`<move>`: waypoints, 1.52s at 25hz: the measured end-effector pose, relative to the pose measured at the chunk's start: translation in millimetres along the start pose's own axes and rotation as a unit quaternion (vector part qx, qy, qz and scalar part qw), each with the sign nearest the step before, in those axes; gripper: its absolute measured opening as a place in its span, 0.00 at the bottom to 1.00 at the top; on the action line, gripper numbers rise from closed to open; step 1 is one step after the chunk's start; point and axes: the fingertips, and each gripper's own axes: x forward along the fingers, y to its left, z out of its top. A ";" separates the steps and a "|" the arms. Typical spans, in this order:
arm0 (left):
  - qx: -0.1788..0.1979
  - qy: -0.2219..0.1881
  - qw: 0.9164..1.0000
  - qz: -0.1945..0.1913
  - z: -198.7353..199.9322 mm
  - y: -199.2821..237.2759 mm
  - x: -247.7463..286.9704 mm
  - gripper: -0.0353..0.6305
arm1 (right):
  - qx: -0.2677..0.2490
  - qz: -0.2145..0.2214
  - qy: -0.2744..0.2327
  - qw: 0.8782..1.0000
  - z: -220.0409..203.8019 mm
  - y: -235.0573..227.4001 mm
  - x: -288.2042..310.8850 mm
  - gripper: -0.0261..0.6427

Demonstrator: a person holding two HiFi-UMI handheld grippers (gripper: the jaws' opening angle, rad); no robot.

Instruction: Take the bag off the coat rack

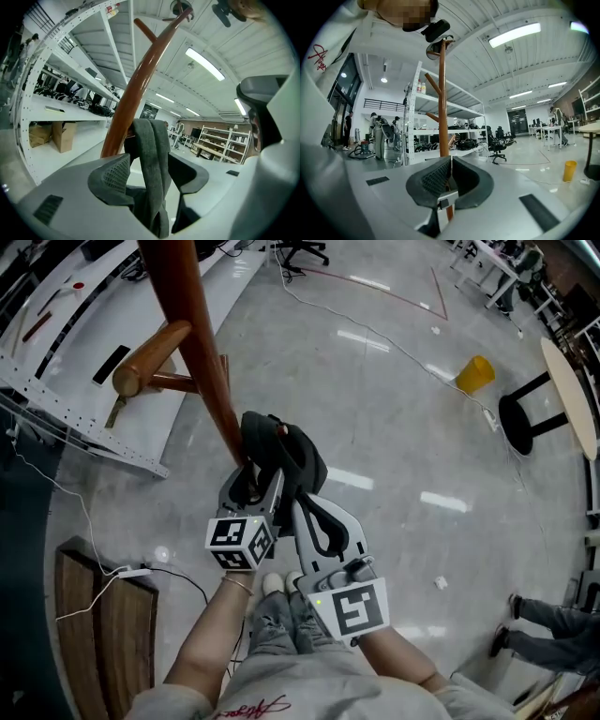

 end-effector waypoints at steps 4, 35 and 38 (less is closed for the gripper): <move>-0.007 0.001 1.000 -0.019 -3.0 1.3 9.3 0.43 | 0.001 -0.002 0.016 1.000 -13.0 -3.7 3.8 0.07; 0.006 -0.035 0.993 -0.109 41.0 -37.3 15.7 0.11 | 0.009 -0.026 -0.008 1.000 -14.5 -25.5 -18.1 0.07; 0.009 -0.041 0.993 -0.112 48.8 -44.3 14.4 0.11 | 0.010 -0.025 -0.016 1.000 -9.7 -25.8 -23.0 0.07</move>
